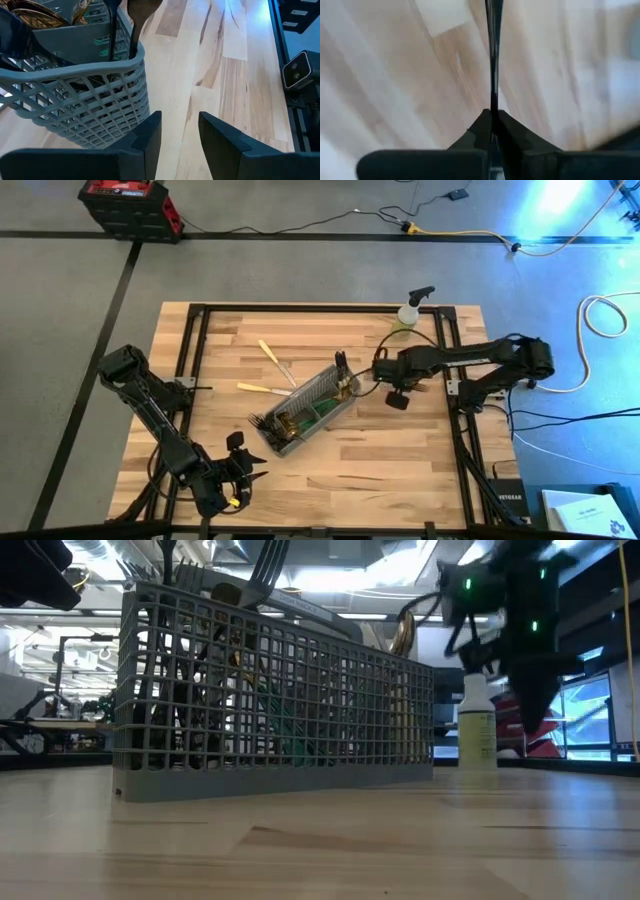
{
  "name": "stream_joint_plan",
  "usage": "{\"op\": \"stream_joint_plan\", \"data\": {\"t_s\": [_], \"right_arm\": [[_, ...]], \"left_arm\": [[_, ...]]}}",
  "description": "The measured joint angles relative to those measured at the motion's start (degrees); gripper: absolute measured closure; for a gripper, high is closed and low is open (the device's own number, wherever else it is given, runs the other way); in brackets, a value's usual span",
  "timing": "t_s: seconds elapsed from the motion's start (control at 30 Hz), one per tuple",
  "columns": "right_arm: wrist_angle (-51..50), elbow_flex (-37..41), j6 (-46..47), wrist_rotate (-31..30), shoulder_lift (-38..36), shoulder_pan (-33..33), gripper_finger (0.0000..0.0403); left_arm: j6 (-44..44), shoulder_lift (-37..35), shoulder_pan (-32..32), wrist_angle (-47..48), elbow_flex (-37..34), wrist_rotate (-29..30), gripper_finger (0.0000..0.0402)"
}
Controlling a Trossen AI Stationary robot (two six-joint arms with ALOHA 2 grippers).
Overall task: Sort silverware
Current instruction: Put the fork into the silverware tray
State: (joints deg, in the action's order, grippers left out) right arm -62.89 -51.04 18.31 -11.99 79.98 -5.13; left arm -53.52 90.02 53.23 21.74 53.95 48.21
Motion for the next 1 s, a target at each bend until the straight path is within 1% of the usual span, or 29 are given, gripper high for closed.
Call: {"op": "stream_joint_plan", "data": {"t_s": [0.13,0.27,0.3,0.43,0.5,0.53,0.63,0.73,0.8,0.9,1.0], "right_arm": [[-15.07,-6.76,7.85,-6.01,-1.69,3.81,0.0402],[-23.33,-13.70,14.57,-14.02,-1.98,8.48,0.0402],[-23.61,-15.28,15.24,-15.24,-1.98,9.70,0.0402],[-19.65,-21.62,15.90,-21.74,-1.98,14.76,0.0402],[-15.69,-24.32,14.06,-24.91,-1.98,16.97,0.0402],[-12.89,-25.39,11.63,-26.31,-1.98,17.91,0.0402],[-0.88,-27.21,0.48,-31.32,-1.98,20.71,0.0402],[14.20,-27.28,-16.54,-33.00,-1.57,22.64,0.0402],[23.94,-27.31,-29.65,-32.72,-0.65,23.38,0.0402],[36.83,-27.33,-50.64,-29.66,1.73,23.57,0.0403],[44.77,-27.35,-73.47,-26.46,4.95,23.53,0.0403]], "left_arm": [[-0.02,0.00,0.00,-0.05,0.00,0.00,0.0286],[0.01,0.00,-0.01,-0.09,0.00,0.00,0.0286],[0.10,0.00,-0.01,-0.08,0.00,0.01,0.0286],[0.08,0.00,-0.02,-0.14,0.00,0.02,0.0286],[0.13,0.00,-0.02,-0.16,0.00,0.02,0.0286],[0.13,0.00,-0.02,-0.14,0.00,0.02,0.0286],[0.13,0.00,-0.02,-0.14,0.00,0.04,0.0286],[0.15,0.00,-0.07,-0.14,0.00,0.02,0.0286],[0.15,0.00,-0.09,-0.13,0.00,0.07,0.0286],[0.15,0.00,-0.13,-0.12,0.00,0.60,0.0286],[0.15,0.00,-0.13,-0.12,0.00,0.67,0.0286]]}}
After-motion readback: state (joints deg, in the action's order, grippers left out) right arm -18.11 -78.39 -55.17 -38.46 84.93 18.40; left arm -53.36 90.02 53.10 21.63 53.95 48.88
